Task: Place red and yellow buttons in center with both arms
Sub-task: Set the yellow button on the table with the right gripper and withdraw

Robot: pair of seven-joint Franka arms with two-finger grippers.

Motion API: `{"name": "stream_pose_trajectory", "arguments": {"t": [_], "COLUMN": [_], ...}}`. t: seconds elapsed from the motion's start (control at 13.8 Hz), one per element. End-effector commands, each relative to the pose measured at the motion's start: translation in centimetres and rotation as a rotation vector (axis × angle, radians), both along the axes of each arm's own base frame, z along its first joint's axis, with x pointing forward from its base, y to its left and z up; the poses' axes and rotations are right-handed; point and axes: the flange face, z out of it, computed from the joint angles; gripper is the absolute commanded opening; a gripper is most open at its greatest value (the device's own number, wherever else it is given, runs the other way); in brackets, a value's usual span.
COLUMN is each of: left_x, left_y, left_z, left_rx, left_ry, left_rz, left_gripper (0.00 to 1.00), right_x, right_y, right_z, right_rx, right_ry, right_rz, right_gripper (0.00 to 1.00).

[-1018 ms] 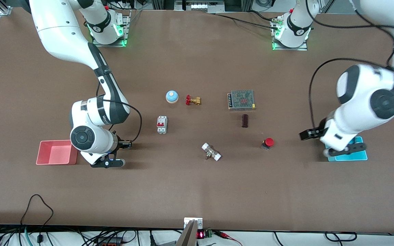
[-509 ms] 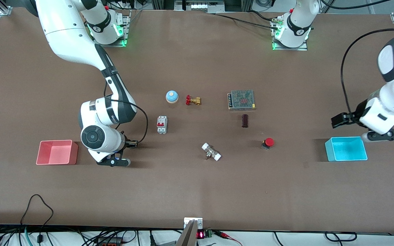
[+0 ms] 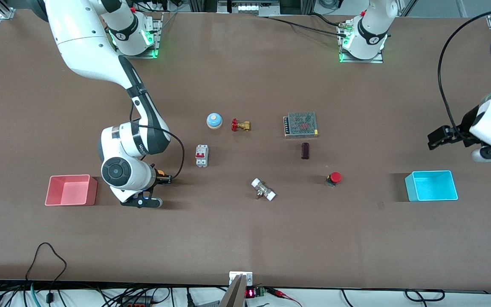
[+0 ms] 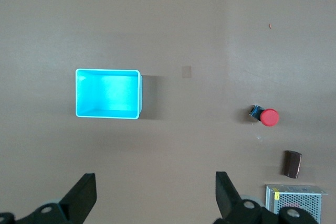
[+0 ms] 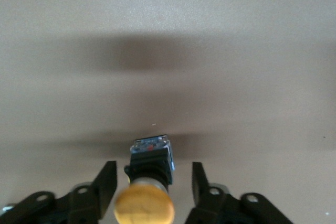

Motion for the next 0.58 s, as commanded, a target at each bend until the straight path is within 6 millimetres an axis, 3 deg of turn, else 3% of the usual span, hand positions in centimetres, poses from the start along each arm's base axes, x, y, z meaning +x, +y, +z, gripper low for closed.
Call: {"name": "stream_pose_trajectory", "arguments": {"t": [0.0,0.15,0.29,0.51], "left_x": [-1.9,-2.7,-4.0,-4.9], "left_y": [-1.1,-0.8,0.6,0.9], "left_z": [2.0,3.3,4.7,5.9], "left_rx": [-0.007,-0.007,-0.040,-0.040], "left_ry": [-0.002,-0.011,-0.003,-0.017], "left_rz": [-0.033,-0.049,-0.082,-0.080], "left_gripper": [1.00,1.00,1.00,1.00], "right_x": [0.2,0.3,0.0,-1.2], "right_y": [-0.4,-0.8,-1.3,-3.4], "right_z": [3.1,7.0,13.0,20.8], "right_rx": [0.017,0.025,0.043,0.056], "right_ry": [-0.031,-0.051,-0.086,-0.114], "right_rz": [-0.027,-0.032,-0.033,-0.055], "right_gripper": [1.00,1.00,1.00,1.00]}}
